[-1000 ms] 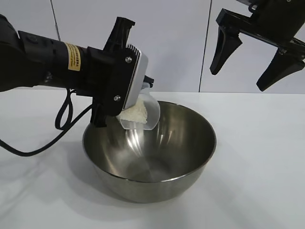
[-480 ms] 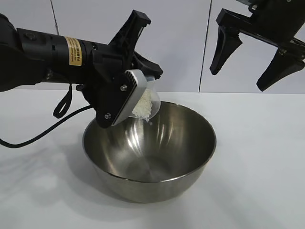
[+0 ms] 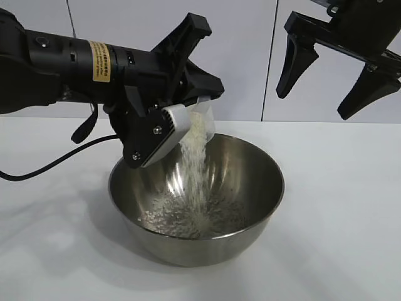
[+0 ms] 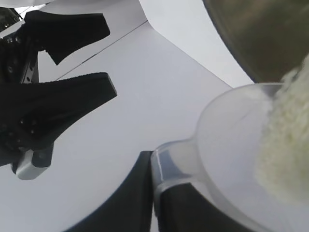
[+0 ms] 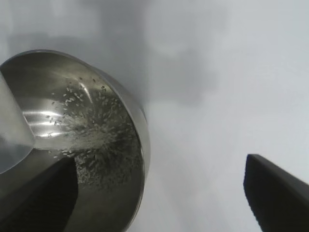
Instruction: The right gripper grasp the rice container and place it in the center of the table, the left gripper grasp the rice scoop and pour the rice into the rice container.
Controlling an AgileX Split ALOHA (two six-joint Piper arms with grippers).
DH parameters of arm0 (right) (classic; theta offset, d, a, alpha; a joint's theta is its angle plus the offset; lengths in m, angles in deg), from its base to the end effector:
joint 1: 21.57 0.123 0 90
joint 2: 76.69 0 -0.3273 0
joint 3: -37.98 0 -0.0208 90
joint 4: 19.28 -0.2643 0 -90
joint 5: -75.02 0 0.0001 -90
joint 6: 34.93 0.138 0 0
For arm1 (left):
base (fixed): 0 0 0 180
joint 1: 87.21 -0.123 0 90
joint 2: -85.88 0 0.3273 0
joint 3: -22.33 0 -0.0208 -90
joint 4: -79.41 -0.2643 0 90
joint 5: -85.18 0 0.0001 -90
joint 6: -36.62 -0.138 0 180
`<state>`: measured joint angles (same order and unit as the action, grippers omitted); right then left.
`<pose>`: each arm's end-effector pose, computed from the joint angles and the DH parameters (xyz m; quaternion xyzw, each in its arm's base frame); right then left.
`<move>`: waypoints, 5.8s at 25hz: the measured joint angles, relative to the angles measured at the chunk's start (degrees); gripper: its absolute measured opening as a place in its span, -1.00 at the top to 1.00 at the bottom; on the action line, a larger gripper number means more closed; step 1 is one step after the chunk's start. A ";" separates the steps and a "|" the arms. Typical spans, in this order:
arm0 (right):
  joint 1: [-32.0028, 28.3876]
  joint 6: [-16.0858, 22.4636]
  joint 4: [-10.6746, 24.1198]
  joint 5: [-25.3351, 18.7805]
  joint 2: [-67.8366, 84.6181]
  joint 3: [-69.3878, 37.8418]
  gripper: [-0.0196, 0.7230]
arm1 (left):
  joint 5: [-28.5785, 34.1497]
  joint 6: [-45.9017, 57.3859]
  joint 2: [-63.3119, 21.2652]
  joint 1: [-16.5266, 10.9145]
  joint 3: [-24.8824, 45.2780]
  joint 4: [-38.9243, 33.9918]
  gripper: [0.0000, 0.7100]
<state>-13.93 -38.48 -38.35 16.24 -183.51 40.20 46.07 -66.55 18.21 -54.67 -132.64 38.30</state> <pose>0.3881 0.0910 0.2638 -0.0310 0.9775 0.1576 0.1370 0.3397 -0.2846 0.2110 0.7881 -0.0582 0.3630 0.4937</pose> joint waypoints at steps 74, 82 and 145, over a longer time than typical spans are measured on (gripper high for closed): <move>0.00 -0.79 0.48 3.08 0.00 0.00 -0.78 | -26.43 88.83 2.22 -15.72 25.33 42.13 0.99; 0.00 -0.79 0.48 3.20 0.00 0.00 -0.78 | -26.47 89.12 9.30 -15.72 22.04 41.11 0.99; 0.00 -0.79 0.45 3.28 0.00 0.00 -0.77 | -26.87 99.09 -2.35 -15.72 40.73 44.95 -0.93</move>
<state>-13.93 -39.27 -37.90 19.52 -183.51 40.20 19.20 32.54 15.86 -70.39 -91.91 83.25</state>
